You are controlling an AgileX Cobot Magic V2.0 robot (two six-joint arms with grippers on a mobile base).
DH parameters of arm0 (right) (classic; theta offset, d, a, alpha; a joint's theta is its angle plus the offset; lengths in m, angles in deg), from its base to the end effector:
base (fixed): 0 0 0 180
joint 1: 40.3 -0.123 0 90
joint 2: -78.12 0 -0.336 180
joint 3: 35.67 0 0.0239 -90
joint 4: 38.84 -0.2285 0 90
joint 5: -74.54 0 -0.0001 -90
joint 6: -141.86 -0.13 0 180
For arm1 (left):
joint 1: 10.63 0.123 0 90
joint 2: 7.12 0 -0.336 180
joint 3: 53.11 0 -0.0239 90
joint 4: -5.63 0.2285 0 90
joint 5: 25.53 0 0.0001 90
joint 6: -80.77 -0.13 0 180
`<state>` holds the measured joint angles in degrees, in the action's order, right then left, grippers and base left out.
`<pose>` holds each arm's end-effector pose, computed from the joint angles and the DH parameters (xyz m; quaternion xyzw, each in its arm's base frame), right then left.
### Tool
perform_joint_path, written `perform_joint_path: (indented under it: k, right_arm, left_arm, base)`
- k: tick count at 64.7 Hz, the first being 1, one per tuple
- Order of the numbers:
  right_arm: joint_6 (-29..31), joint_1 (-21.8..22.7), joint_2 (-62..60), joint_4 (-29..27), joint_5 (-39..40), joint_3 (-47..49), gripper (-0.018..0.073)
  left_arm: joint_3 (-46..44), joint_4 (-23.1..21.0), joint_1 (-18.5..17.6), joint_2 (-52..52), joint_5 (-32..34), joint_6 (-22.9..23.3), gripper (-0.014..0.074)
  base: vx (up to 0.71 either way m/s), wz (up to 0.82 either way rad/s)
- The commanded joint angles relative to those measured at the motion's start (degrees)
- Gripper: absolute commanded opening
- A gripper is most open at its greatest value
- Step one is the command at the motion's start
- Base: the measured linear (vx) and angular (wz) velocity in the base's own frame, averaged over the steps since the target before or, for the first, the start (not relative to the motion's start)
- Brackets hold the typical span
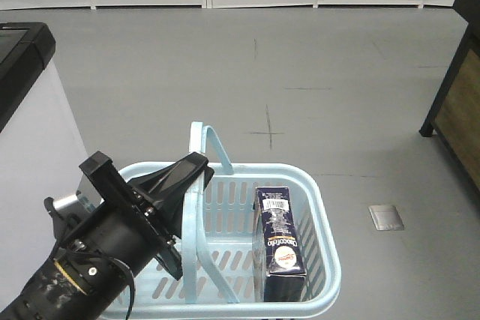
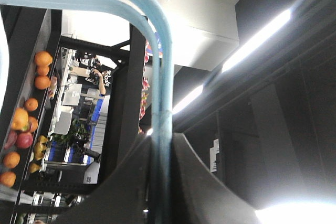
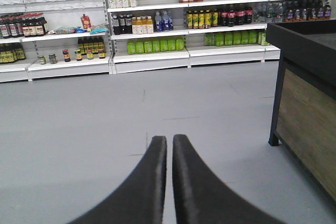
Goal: Left arm holds basket, right arm returns cookies
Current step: 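Drive forward toward the drink shelves holding the basket in left gripper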
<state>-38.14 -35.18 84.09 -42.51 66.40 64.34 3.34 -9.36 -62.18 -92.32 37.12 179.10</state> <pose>0.0217 -0.0008 0.1885 0.0528 0.7299 -0.0055 0.6814 0.1832 -0.1827 0.3157 -0.3674 0.5282 -0.7316 0.2253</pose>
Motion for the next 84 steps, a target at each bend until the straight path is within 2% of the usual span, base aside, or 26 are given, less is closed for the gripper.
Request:
perform_joint_path:
  k: [1, 84]
  right_arm:
    - [0.33, 0.04, -0.74, 0.31, 4.35, -1.02, -0.0003]
    - [0.33, 0.04, -0.74, 0.31, 4.34, -1.02, -0.0003]
  left_arm:
    - [-1.72, 0.41, -0.43, 1.98, 16.04, 0.26, -0.0003]
    - [-1.72, 0.42, -0.43, 1.98, 16.04, 0.26, -0.0003]
  base:
    - [0.53, 0.05]
    - [0.56, 0.02]
